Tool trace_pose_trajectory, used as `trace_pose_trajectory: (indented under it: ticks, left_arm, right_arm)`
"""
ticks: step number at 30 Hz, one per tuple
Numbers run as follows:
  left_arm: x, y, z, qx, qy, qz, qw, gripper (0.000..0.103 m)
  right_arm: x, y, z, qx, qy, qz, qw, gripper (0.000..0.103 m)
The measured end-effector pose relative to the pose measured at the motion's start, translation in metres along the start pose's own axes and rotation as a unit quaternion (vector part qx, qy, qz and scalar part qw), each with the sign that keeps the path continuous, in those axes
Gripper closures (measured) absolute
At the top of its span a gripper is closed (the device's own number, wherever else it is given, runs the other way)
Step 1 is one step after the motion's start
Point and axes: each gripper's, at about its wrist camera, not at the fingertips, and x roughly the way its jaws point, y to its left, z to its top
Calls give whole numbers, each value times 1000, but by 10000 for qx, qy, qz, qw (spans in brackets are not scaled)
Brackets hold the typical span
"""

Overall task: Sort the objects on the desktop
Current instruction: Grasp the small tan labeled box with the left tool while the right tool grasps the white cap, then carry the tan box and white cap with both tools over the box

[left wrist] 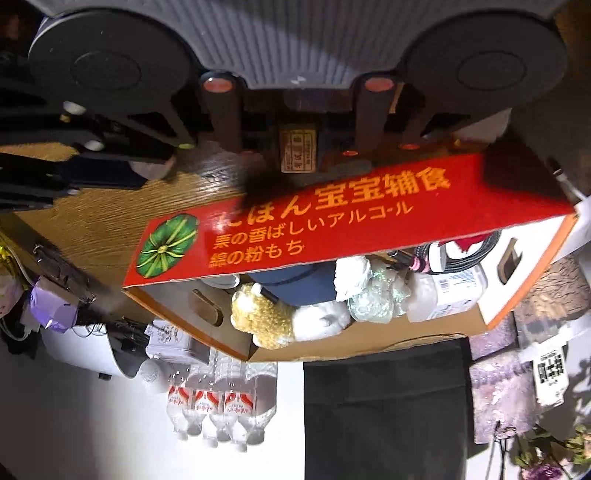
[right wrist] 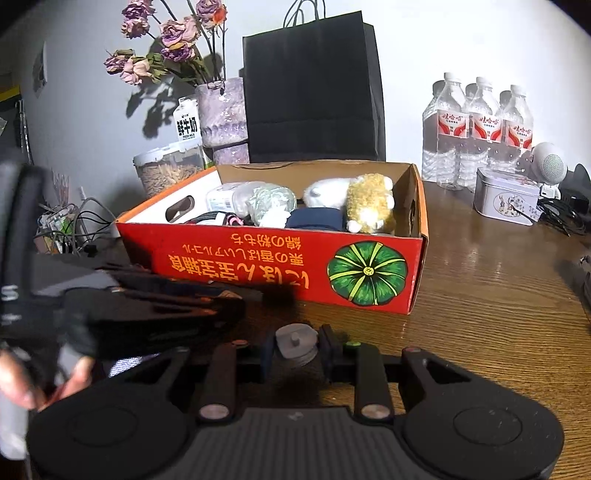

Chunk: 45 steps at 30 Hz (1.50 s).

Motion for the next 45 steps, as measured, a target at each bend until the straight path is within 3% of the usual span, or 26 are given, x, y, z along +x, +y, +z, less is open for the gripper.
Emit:
trace_pose_trajectory:
  ticks: [5, 10, 18, 22, 33, 37, 45]
  left_arm:
    - [-44, -4, -11, -217, -307, -117, 9992, 81]
    - [-83, 2, -29, -482, -463, -70, 9977, 81]
    - [-128, 12, -54, -499, -591, 123, 9969, 81]
    - [-137, 16, -61, -609, -538, 31, 9967, 81]
    - [-181, 6, -93, -423, -583, -49, 9974, 81]
    - [-184, 1, -96, -183, -615, 20, 9979, 81]
    - [-168, 18, -76, -237, -721, 95, 9971, 81]
  right_arm:
    - [-3, 8, -3, -168, -72, -71, 9998, 78]
    - [-15, 14, -9, 39, -79, -70, 9999, 78]
    - [-67, 39, -32, 343, -325, -53, 9989, 78]
    - [-84, 48, -44, 514, -290, -121, 9982, 78]
    - [-126, 72, -66, 261, -273, -86, 9992, 78]
    - [-123, 71, -65, 275, -262, -87, 9992, 78]
    - [-97, 65, -40, 212, -252, -116, 9994, 78]
